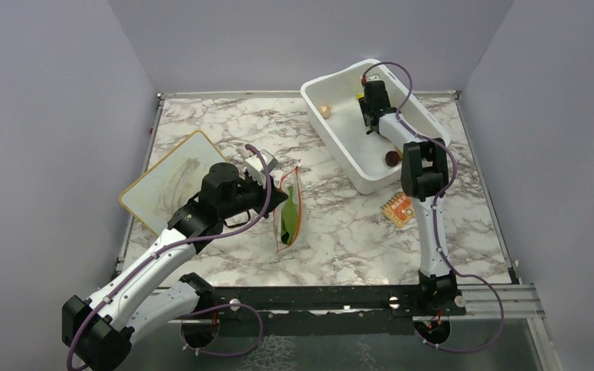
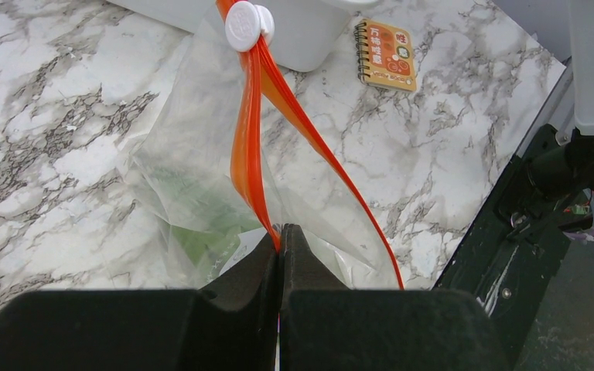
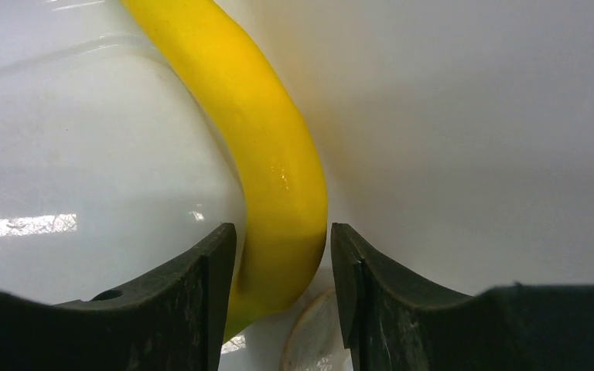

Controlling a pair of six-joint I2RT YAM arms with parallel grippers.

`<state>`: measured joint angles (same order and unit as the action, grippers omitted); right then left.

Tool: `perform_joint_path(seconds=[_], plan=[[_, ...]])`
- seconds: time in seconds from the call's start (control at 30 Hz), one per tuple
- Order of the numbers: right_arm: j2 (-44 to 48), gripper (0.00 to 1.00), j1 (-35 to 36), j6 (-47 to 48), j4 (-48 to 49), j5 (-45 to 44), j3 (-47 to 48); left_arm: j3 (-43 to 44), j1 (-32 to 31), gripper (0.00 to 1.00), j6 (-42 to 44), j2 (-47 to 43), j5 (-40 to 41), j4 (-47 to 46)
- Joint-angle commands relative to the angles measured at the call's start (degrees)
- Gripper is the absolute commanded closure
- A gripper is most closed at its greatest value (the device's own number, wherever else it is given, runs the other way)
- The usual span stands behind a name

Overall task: Place the food in the zip-top bag and seal the zipper
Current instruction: Pick up the fake fruit from the bin.

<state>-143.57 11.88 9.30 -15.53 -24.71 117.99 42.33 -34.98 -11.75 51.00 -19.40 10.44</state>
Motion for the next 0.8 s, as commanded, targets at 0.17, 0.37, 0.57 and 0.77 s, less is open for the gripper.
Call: perform_joint_path(seconds=[0.17,0.37,0.57,0.77], plan=[[-0.05,0.65,-0.89,-1.83,-0.01,5.14,0.05,-0.56,0.18,1.0,1.24,-1.84,2.59,-1.65],[3.32,0.77,-0.89,-3.32,-0.69,8.5,-1.04,-0.62,0.18,1.0,1.46,-2.11,3.36,-1.5],[7.98,0.82,-0.9,-5.84,-2.17,9.83,-2.65,-0.93,0.11,1.0,1.77,-3.4,5.16,-1.07],[11.75,0.86,-0.9,-10.13,-6.63,11.39,-2.84,-1.01,0.1,1.0,2.38,-4.06,6.65,-0.41]])
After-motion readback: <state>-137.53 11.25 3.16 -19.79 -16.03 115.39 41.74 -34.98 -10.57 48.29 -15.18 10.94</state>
